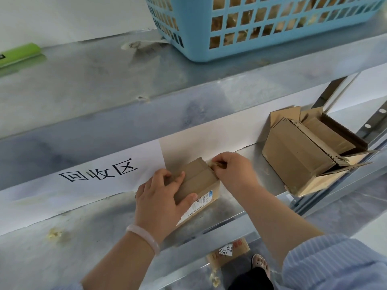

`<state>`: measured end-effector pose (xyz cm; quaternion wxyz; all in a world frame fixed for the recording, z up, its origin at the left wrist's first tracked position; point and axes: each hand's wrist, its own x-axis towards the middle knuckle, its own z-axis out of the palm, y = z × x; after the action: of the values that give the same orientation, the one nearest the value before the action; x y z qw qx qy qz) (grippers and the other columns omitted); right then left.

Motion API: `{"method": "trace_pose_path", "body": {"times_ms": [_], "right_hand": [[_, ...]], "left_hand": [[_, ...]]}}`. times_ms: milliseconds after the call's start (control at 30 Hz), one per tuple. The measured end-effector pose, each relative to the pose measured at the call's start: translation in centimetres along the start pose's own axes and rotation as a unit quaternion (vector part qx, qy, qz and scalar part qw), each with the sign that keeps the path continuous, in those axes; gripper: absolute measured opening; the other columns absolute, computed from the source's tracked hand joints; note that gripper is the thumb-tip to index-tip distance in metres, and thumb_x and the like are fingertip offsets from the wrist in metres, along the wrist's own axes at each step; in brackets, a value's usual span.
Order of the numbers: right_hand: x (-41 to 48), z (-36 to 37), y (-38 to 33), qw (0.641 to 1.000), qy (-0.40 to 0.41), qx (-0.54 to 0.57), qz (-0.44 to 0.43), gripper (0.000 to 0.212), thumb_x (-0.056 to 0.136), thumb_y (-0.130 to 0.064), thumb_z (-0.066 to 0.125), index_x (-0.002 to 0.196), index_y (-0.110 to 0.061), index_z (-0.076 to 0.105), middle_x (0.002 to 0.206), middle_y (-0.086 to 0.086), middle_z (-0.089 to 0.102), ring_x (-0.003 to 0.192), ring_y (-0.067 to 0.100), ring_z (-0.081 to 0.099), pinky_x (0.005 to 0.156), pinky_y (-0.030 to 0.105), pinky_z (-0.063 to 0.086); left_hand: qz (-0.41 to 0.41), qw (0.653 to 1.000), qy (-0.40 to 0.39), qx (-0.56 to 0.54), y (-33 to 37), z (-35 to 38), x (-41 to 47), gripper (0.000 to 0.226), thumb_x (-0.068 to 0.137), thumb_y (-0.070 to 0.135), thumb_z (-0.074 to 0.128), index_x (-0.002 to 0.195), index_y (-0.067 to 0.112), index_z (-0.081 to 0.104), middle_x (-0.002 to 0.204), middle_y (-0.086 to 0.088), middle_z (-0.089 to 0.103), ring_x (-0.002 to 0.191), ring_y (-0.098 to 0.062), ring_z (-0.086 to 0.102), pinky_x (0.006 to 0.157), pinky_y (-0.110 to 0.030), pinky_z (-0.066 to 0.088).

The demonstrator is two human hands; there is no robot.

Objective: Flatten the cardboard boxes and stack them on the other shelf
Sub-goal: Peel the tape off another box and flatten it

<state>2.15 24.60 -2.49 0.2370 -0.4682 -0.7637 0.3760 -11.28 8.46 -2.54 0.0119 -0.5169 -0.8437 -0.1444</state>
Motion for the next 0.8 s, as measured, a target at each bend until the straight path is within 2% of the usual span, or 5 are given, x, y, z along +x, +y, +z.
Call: {"method": "trace_pose_path", "body": {"times_ms": [133,233,400,700,800], "right_hand": [[0.3,-0.6,0.8,0.98,-0.093,0.168,0.056,0.009,0.087,-0.023,0.068,0.092,-0.022,0.075,0.083,-0.007,0.073,0.075,0.008,0.069,0.074,0.023,0.058],[0.1,-1.4,1.2,0.913,-0.145,0.345,0.161,0.016,0.091,-0.023,0.064,0.093,-0.014,0.077,0.089,0.005,0.074,0.079,0.015,0.07,0.076,0.031,0.059],[0.0,-2.3,1.4,0.893,-0.207,0.359,0.177,0.009,0.086,-0.004,0.069,0.092,-0.01,0.07,0.082,0.005,0.073,0.074,0.014,0.069,0.072,0.028,0.058],[0.5,-2.0,2.3,0.886,-0.162,0.386,0.198,0.018,0.084,0.012,0.063,0.083,-0.006,0.064,0.072,0.009,0.067,0.06,0.015,0.066,0.057,0.024,0.056],[0.8,-1.0,2.7,0.915,-0.112,0.349,0.168,0.018,0.081,0.013,0.065,0.082,-0.005,0.065,0.077,0.011,0.069,0.061,0.015,0.068,0.059,0.023,0.056]], "left_hand": [[0.004,1.0,-0.009,0.003,-0.2,0.0,0.1,0.07,0.078,0.078,0.034,0.136,0.04,0.049,0.123,0.008,0.038,0.113,-0.014,0.047,0.101,-0.036,0.032],[0.005,1.0,-0.009,-0.002,-0.1,0.0,0.1,0.069,0.079,0.077,0.037,0.135,0.04,0.05,0.122,0.008,0.039,0.113,-0.015,0.047,0.1,-0.036,0.032],[0.016,1.0,-0.014,-0.01,-0.2,-0.2,-0.1,0.071,0.076,0.078,0.037,0.133,0.039,0.053,0.123,0.007,0.041,0.113,-0.014,0.047,0.1,-0.037,0.033],[0.037,0.999,-0.013,-0.018,-0.2,-0.5,-0.2,0.073,0.075,0.078,0.033,0.13,0.036,0.057,0.119,0.006,0.044,0.109,-0.015,0.05,0.096,-0.037,0.036],[0.037,0.999,-0.012,-0.024,-0.2,-0.5,-0.2,0.073,0.075,0.078,0.035,0.129,0.035,0.059,0.118,0.005,0.045,0.108,-0.016,0.051,0.095,-0.038,0.037]]}}
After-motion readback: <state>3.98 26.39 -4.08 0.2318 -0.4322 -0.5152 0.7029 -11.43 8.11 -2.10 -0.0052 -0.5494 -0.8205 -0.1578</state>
